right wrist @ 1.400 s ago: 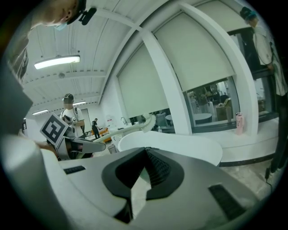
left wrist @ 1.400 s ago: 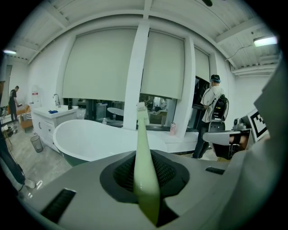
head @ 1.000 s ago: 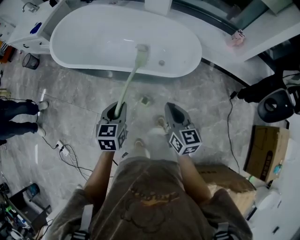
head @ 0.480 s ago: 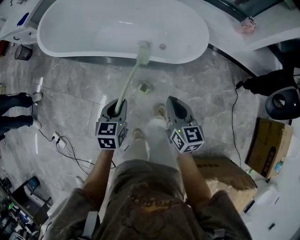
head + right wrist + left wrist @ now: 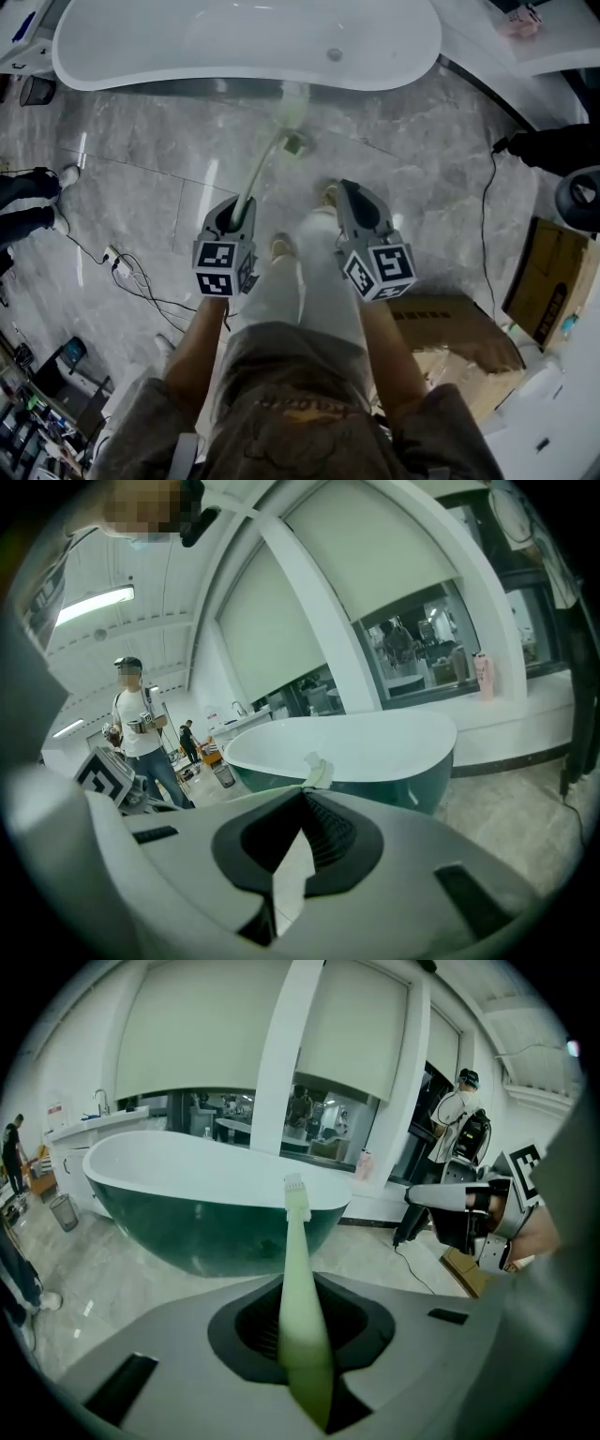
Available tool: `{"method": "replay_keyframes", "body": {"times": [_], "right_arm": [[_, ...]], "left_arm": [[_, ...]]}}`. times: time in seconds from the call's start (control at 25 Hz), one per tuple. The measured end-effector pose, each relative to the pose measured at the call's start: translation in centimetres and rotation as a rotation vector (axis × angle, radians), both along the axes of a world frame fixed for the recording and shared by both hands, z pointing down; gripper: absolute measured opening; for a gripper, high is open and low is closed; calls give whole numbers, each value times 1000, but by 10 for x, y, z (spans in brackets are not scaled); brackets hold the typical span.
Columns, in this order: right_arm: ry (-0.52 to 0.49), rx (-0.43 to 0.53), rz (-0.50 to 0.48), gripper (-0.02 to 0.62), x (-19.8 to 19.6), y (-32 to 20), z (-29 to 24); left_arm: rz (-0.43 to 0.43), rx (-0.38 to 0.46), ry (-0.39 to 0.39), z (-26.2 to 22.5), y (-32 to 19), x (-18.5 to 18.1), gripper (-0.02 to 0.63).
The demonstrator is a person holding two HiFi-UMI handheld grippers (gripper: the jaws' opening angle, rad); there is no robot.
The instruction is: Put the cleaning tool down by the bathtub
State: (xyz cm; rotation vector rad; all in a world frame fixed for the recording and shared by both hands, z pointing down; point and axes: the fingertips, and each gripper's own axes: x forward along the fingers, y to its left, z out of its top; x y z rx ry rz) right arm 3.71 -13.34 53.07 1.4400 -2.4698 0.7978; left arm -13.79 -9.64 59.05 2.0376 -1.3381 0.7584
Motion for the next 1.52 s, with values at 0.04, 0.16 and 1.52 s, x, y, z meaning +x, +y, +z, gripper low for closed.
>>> {"method": "replay_keyframes", "body": {"times": [0.04, 0.16, 1.52], "right_arm": [[0, -5, 2, 0, 1, 1, 7], [-1, -20, 11, 0, 6, -1, 25], [-17, -116, -19, 0, 14, -34, 112]], "left_arm": [[2, -10, -2, 11, 2, 0, 67], [13, -34, -7, 39, 0, 3, 67], [180, -521, -298, 307, -59, 22, 64]]}}
